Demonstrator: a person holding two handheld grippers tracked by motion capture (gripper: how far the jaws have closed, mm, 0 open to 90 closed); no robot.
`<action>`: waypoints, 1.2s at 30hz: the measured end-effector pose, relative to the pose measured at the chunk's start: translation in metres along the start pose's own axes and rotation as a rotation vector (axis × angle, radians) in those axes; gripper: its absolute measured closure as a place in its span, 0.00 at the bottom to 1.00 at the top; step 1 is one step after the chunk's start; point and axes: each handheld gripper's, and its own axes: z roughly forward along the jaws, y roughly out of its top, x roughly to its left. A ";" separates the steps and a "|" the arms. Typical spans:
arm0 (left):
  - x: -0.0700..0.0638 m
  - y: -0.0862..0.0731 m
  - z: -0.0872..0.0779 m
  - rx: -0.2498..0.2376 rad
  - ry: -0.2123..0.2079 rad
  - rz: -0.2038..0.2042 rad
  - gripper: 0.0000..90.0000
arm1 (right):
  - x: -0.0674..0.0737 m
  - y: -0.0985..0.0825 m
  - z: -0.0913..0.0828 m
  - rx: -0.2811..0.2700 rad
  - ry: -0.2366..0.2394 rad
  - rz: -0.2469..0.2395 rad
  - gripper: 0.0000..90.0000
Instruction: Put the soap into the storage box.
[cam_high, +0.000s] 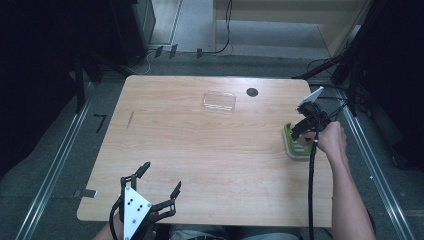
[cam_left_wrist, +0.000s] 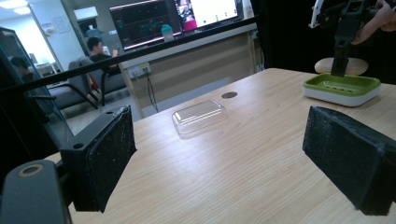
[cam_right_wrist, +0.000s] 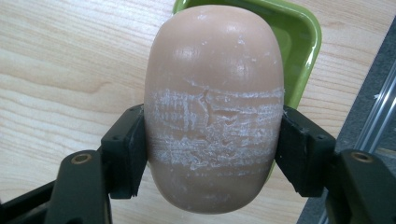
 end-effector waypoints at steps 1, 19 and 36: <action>0.000 0.000 0.000 0.000 0.000 0.000 0.11 | 0.000 0.000 0.000 0.000 0.000 0.000 0.37; 0.000 0.000 0.000 -0.001 0.000 -0.001 0.11 | -0.006 0.005 0.017 0.008 0.025 0.077 0.37; 0.000 0.000 0.000 -0.001 -0.002 0.001 0.11 | -0.008 0.008 0.030 0.026 0.013 0.111 0.37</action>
